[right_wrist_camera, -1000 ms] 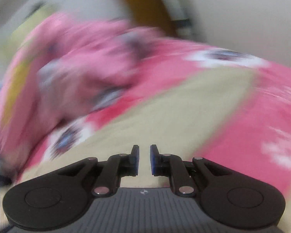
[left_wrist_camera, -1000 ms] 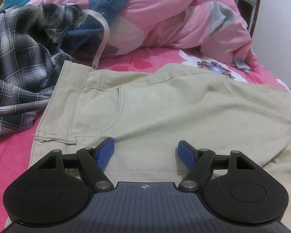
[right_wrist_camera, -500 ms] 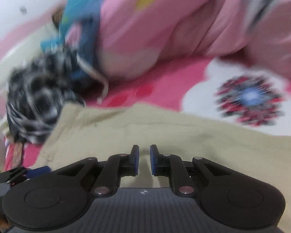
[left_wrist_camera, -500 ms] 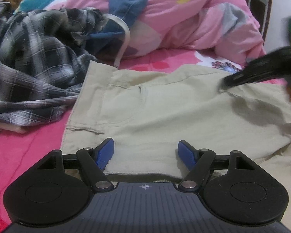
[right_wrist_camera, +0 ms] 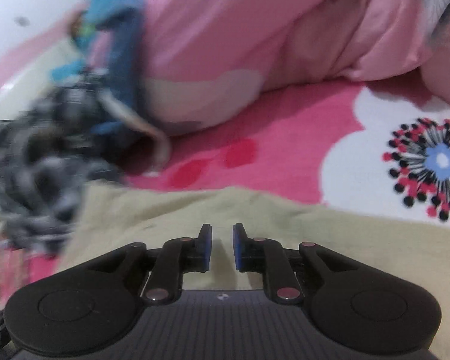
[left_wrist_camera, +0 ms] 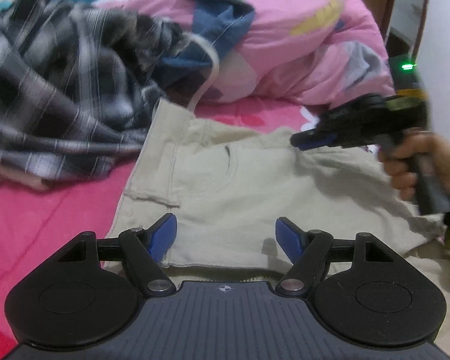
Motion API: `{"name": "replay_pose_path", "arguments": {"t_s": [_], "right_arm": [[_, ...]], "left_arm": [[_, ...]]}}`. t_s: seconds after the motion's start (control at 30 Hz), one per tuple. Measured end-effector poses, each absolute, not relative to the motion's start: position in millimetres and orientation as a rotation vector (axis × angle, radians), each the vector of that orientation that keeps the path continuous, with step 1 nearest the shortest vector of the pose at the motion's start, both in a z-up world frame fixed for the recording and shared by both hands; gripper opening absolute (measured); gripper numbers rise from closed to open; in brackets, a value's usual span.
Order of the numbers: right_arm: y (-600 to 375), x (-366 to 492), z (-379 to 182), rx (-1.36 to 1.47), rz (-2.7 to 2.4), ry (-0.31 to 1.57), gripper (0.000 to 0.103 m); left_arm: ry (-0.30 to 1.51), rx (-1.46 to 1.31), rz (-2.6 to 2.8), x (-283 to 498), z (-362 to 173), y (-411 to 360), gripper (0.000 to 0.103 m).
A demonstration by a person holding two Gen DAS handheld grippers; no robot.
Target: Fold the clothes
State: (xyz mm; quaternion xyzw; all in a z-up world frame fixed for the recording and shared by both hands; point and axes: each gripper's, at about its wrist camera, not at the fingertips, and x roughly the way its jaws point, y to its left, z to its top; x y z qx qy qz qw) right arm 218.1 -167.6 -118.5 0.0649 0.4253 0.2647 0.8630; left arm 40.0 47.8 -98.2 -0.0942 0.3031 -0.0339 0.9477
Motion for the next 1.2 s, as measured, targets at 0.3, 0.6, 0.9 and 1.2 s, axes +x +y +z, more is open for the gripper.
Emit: {"name": "replay_pose_path", "arguments": {"t_s": [0.3,0.6,0.9,1.2], "right_arm": [[-232,207,-110,0.343,0.492,0.769,0.03],[-482,187,-133,0.519,0.197,0.792,0.0],[-678,124,-126,0.796,-0.249,0.571,0.0],[-619,43,-54,0.693,-0.102,0.542,0.045]], "left_arm": [[0.624,-0.162,-0.068,41,-104,43,0.075],[0.633,-0.095,-0.049,41,-105,32,0.077],[0.647,-0.029,-0.026,42,-105,22,0.078],[0.677,-0.051,-0.024,36,-79,20,0.078]]}}
